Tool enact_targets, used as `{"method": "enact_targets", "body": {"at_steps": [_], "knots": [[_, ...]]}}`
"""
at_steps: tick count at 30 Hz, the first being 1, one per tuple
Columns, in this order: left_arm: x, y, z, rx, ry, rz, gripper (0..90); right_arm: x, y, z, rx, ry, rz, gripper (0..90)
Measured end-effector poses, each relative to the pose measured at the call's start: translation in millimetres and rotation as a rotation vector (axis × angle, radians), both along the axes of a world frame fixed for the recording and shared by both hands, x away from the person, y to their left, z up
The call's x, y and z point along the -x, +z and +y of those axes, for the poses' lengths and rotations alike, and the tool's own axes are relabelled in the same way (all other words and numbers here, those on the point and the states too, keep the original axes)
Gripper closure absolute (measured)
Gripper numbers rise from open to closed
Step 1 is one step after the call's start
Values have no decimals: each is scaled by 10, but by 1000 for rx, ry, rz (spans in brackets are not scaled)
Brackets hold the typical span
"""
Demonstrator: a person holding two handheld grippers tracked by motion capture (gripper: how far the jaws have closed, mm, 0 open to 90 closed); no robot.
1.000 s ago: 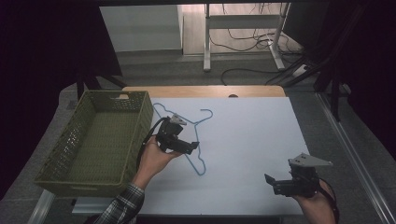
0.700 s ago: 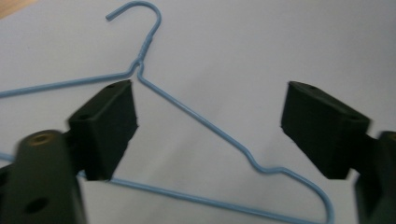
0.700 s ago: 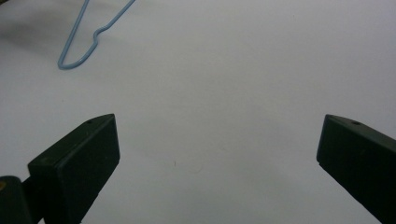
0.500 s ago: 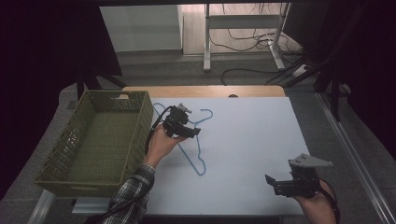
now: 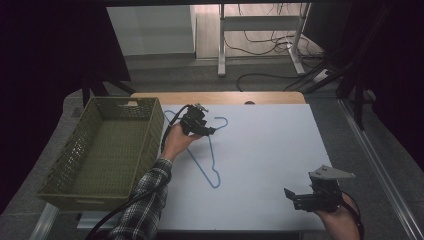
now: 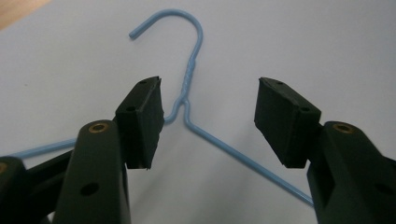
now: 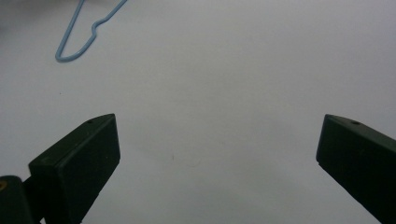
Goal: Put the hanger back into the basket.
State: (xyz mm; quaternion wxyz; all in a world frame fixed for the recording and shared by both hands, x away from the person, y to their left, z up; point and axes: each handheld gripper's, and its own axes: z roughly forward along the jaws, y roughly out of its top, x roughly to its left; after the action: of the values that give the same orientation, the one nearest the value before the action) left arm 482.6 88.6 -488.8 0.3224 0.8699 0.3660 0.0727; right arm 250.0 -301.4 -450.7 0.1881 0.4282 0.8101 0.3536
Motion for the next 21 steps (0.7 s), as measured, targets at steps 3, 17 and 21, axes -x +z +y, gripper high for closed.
{"method": "enact_targets", "body": {"at_steps": [3, 17, 21], "knots": [[-83, -65, -25, -13, -7, 6, 433, 0, -2, 1, 0, 1, 2, 0], [-322, -256, -112, -16, -32, 12, 684, 3, -15, -8, 3, 6, 8, 0], [-361, -283, -142, -14, -51, 19, 696, 0, -21, -8, 5, 6, 10, 0]]}}
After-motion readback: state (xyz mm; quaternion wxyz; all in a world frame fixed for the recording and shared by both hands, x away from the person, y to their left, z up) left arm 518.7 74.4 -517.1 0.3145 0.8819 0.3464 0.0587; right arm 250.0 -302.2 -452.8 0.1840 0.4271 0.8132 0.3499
